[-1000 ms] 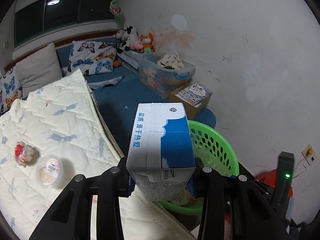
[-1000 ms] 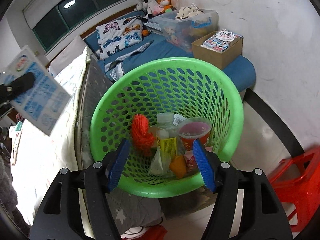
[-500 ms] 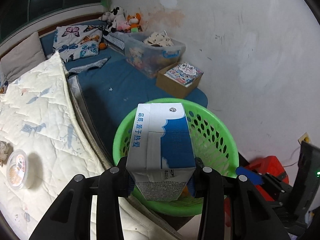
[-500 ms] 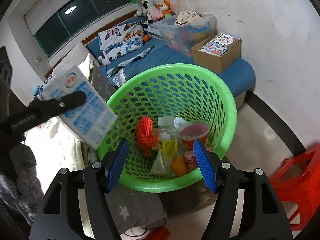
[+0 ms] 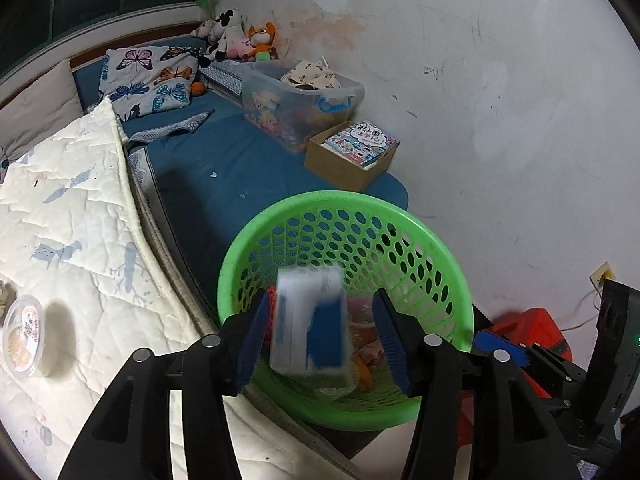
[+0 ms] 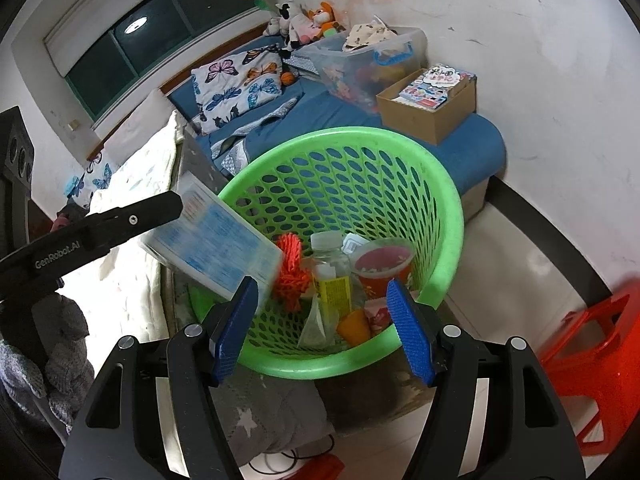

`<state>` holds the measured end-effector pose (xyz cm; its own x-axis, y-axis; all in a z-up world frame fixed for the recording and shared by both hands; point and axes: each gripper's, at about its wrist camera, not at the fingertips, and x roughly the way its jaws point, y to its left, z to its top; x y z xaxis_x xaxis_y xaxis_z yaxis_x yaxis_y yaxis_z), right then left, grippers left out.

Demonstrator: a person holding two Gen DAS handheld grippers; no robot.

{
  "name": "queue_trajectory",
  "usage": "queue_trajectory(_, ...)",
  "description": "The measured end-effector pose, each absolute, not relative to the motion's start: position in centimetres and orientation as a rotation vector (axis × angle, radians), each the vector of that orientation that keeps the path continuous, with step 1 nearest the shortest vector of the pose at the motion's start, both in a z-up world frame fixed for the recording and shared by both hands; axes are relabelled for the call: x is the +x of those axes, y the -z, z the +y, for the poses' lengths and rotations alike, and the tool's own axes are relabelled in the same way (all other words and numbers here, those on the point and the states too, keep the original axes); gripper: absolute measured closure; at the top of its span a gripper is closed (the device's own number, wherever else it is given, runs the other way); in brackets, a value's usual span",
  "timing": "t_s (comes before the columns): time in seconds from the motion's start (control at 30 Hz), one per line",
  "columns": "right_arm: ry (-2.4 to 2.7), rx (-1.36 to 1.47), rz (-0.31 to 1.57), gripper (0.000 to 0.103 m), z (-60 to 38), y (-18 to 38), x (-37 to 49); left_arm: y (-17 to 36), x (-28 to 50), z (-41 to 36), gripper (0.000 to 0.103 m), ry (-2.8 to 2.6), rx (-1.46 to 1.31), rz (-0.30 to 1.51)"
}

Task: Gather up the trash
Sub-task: 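Carry the milk carton and plastic cup to the green basket and open both grippers, then move both grippers back over the bed toward the round tub and red bag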

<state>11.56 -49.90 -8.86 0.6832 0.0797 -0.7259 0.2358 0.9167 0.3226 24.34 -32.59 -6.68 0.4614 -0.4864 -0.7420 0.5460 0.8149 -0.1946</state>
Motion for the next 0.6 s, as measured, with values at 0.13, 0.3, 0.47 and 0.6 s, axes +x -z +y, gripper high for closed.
queue_trajectory(0.13,0.085,0.410,0.815,0.036,-49.4,8.5,11.4,6.3,24.1,-31.8,0.046,0.630,0.065,0.877)
queue_trajectory(0.3,0.074,0.390,0.809,0.036,-48.7,7.8,11.4,5.3,23.1,-30.4,0.046,0.627,0.056,0.860)
queue_trajectory(0.47,0.057,0.373,0.793,0.035,-47.6,6.8,11.4,4.0,22.2,-27.8,0.046,0.603,0.052,0.824)
queue_trajectory(0.6,0.038,0.352,0.788,0.034,-46.4,6.2,11.6,3.4,21.9,-25.2,0.046,0.580,0.031,0.818)
